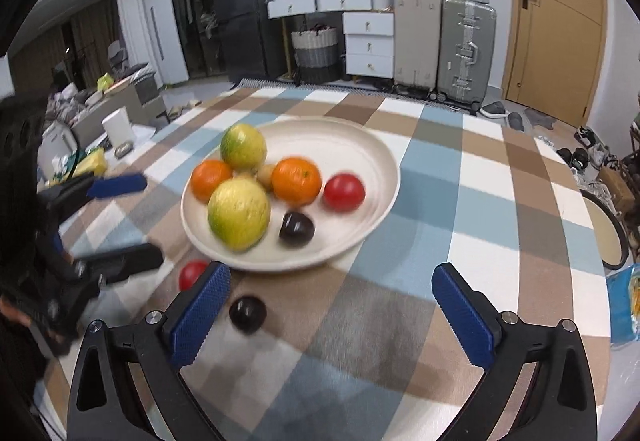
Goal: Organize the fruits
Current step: 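Withdraw both open tools from the plate toward the remaining fruits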
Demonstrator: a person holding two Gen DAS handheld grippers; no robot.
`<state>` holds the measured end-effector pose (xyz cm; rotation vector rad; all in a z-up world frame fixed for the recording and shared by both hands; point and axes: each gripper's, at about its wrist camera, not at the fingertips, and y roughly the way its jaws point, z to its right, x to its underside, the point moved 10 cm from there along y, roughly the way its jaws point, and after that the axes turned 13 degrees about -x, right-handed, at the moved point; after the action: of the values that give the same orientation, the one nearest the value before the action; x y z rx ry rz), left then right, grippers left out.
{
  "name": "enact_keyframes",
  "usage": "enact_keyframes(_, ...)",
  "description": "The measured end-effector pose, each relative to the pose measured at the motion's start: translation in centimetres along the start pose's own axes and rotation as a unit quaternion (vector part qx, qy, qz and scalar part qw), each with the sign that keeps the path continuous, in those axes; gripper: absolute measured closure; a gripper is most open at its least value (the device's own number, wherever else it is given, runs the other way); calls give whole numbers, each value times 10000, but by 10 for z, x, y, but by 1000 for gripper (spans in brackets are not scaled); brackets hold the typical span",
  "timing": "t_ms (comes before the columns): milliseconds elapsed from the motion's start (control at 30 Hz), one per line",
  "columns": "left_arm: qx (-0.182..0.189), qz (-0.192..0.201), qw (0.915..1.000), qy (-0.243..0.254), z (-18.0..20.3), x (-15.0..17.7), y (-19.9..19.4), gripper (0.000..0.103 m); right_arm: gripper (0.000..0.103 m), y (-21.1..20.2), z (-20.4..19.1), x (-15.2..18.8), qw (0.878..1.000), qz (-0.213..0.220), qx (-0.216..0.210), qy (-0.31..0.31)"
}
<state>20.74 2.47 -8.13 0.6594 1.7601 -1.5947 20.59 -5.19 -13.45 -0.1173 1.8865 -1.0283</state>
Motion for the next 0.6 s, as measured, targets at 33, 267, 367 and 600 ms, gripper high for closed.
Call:
enact_keyframes(33, 21, -18, 10000, -13, 0, 0, 0, 1, 0, 1, -2, 4, 10000, -61, -26, -25)
enact_keyframes(267, 81, -86, 9999, 110, 6, 4, 0, 1, 0, 14, -13, 14, 9991, -306, -282, -44)
enact_keyframes(367, 102, -112, 9998, 163, 7, 5, 1, 1, 0, 17, -14, 17, 9991, -365, -225, -73)
enact_keyframes(600, 55, -221, 9996, 170, 6, 9, 8, 1, 1, 22, -22, 22, 9979, -560, -123, -306)
